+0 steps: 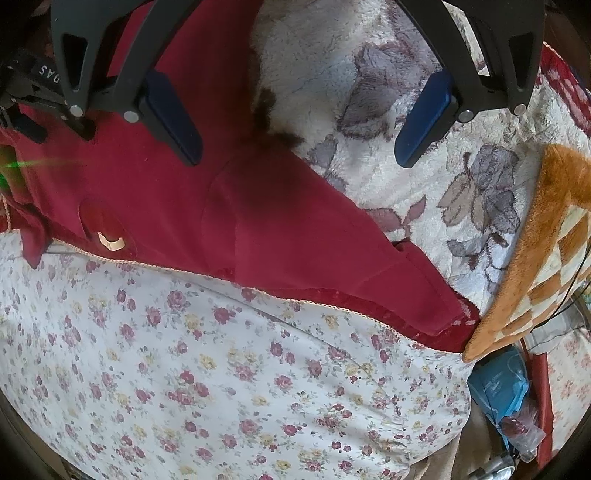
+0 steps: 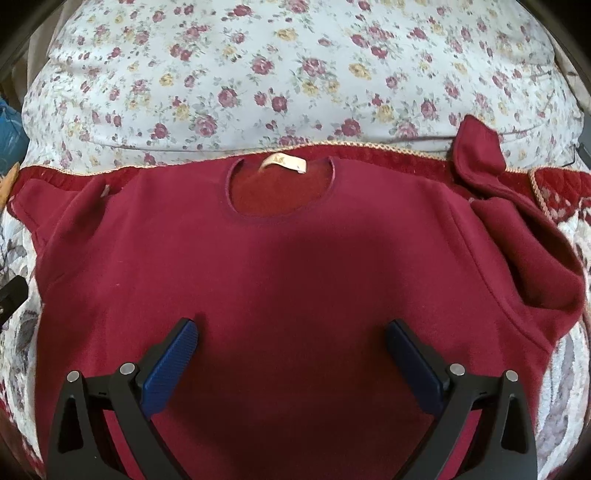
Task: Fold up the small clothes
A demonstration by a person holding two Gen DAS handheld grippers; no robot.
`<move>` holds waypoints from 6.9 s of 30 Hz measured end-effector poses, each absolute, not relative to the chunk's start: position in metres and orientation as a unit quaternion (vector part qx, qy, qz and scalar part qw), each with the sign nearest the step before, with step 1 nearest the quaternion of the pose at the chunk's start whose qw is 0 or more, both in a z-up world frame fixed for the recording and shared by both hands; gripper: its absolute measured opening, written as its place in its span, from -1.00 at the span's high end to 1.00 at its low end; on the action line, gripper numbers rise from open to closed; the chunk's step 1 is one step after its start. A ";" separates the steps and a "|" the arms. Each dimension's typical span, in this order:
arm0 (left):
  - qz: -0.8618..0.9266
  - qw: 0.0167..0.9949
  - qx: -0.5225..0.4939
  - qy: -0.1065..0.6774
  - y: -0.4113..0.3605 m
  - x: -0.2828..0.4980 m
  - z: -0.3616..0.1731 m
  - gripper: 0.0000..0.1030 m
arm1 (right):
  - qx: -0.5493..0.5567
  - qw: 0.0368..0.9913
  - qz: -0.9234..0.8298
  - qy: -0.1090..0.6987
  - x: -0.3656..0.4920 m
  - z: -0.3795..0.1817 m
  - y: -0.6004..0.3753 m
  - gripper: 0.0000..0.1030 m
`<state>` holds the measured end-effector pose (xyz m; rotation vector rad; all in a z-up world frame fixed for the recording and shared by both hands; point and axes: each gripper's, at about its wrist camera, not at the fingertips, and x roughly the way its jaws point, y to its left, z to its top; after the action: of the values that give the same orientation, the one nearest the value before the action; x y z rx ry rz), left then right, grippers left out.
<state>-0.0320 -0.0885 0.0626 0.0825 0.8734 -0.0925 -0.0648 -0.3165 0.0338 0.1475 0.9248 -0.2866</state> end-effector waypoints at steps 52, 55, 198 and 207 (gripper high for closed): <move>-0.034 0.901 0.032 0.432 -0.084 -0.024 0.059 -1.00 | 0.120 0.881 -0.149 0.434 -0.068 0.058 -0.306 -1.00; -0.031 0.900 0.030 0.434 -0.082 -0.022 0.059 -1.00 | 0.116 0.881 -0.149 0.435 -0.067 0.055 -0.307 -1.00; -0.003 0.883 0.100 0.460 -0.106 0.025 0.017 -0.88 | 0.009 0.885 0.098 0.456 -0.005 0.068 -0.246 -0.09; -0.026 0.905 0.078 0.417 -0.116 0.008 0.049 -0.89 | 0.102 0.870 0.005 0.483 -0.039 0.064 -0.358 -0.35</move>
<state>0.0085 -0.1156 0.0486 0.1617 0.8611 -0.0537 -0.0394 -0.3581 0.0643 0.2132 1.0109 0.0114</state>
